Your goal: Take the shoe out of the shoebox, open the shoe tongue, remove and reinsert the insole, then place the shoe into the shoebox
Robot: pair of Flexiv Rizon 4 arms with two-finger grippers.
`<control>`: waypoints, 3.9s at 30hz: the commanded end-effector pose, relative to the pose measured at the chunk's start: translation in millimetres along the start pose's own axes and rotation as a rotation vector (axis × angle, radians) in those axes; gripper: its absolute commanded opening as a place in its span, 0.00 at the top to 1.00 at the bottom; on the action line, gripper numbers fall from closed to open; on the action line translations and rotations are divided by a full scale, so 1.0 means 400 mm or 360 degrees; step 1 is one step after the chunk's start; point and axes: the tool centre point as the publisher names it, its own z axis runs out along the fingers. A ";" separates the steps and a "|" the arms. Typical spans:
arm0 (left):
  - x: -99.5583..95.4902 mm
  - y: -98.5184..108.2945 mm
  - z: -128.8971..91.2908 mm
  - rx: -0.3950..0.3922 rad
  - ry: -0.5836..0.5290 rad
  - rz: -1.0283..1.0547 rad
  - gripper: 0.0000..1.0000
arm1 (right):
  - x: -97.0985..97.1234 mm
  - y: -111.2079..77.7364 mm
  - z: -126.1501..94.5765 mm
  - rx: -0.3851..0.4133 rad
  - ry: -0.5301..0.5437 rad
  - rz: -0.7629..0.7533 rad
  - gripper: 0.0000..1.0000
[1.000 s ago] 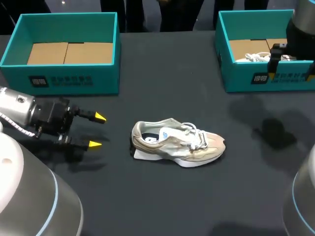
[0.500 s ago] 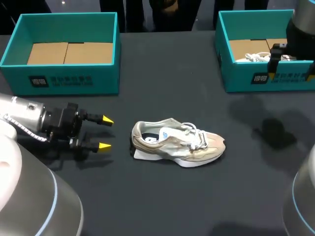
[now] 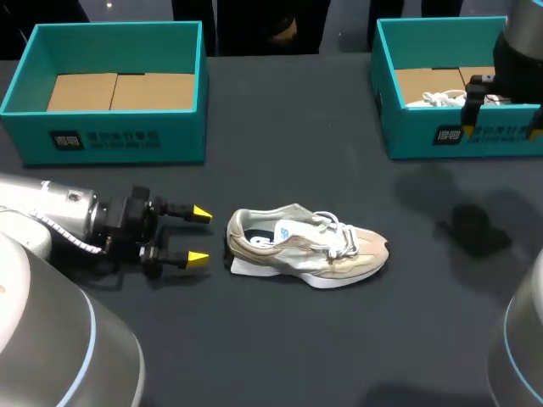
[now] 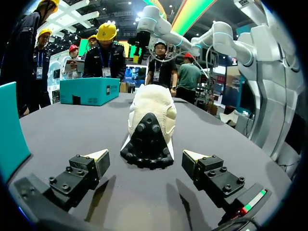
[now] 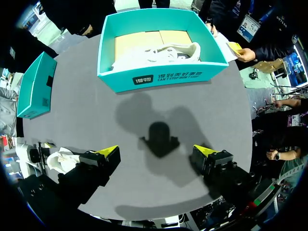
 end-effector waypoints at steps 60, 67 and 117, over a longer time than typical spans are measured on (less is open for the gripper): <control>-0.006 -0.013 0.213 -0.0053 0.0163 0.0019 0.00 | 0.000 0.000 0.001 0.0000 0.0000 0.0000 0.00; 0.002 -0.014 0.234 -0.0077 0.0188 0.0033 0.00 | 0.000 0.000 0.001 0.0000 0.0000 0.0000 0.00; 0.017 -0.008 0.246 -0.0061 0.0133 -0.0021 1.00 | 0.000 0.000 0.001 0.0000 0.0000 0.0000 0.00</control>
